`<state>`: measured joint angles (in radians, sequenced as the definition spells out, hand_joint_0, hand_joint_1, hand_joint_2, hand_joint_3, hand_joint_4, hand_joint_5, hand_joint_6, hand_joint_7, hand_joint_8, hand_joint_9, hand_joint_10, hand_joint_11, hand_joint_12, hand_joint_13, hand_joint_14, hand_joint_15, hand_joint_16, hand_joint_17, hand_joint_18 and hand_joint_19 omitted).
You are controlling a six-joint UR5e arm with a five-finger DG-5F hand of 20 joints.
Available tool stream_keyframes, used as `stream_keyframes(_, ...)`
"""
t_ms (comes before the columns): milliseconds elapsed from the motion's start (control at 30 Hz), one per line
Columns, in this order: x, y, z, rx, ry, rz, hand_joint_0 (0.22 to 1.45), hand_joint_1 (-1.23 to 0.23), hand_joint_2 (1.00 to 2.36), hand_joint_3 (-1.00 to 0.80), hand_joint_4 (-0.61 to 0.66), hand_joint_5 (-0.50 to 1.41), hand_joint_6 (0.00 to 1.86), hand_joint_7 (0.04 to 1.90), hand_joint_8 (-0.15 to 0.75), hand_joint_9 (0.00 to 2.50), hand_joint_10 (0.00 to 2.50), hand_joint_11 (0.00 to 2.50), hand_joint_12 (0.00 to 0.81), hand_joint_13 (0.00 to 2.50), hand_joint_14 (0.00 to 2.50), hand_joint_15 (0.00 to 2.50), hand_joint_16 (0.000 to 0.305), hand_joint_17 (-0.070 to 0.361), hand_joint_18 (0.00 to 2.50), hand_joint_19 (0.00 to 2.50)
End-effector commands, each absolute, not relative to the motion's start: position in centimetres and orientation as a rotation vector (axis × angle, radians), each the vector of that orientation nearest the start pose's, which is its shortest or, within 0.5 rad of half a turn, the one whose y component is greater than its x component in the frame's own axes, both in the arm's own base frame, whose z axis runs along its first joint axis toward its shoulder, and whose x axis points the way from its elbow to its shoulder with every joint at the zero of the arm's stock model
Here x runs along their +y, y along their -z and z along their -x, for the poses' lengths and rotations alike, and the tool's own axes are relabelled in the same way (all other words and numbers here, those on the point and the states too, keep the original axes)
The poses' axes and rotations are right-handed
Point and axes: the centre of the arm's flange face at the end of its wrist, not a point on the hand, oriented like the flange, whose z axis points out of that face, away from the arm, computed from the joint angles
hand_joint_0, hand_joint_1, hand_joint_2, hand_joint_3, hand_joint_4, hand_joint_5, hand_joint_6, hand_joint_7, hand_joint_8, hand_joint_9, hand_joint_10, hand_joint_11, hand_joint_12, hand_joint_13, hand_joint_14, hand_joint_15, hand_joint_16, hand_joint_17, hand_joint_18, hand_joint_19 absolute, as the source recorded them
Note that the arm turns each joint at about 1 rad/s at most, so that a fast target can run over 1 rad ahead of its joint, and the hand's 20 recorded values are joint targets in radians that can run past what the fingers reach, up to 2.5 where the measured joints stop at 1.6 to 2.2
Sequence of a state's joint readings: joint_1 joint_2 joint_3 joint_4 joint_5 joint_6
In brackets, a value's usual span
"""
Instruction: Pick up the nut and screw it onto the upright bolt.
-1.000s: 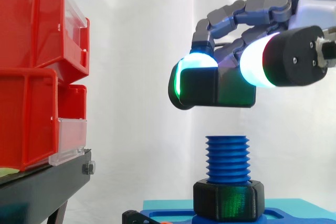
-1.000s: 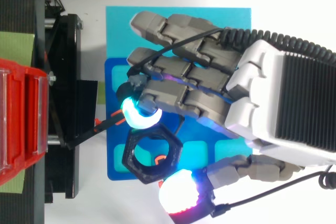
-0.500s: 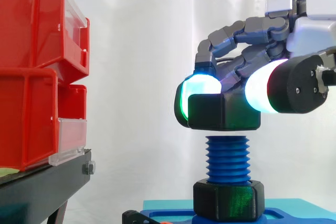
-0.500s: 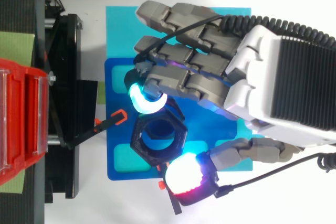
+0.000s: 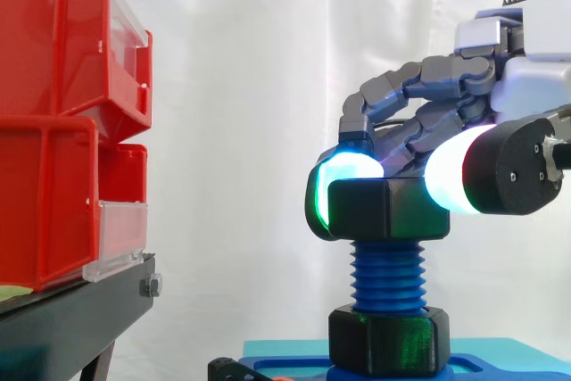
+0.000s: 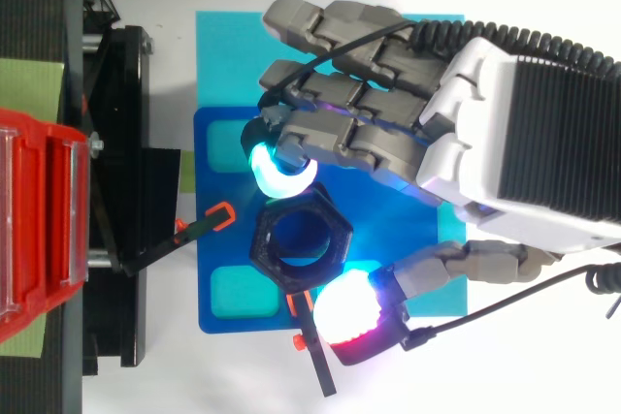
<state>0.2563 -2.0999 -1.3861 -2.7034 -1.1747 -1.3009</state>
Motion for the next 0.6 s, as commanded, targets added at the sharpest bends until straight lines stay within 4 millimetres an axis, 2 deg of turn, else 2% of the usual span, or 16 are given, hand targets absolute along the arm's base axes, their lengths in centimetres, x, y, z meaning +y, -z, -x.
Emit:
stream_keyframes(0,0.6,-30.6,-70.6,1.449,-0.132,-0.331,0.57,-0.65,1.00,-0.49,0.31,-0.18,0.67,1.11,0.320,0.47,0.00,0.00,0.352,0.47,0.00,0.00,0.044,0.100,0.43,0.01)
stream_keyframes(567,-0.9,-30.6,-70.6,1.448,-0.131,-0.329,0.57,-0.65,1.00,-0.49,0.31,-0.18,0.67,1.11,0.318,0.47,0.00,0.00,0.349,0.46,0.00,0.00,0.044,0.100,0.43,0.00)
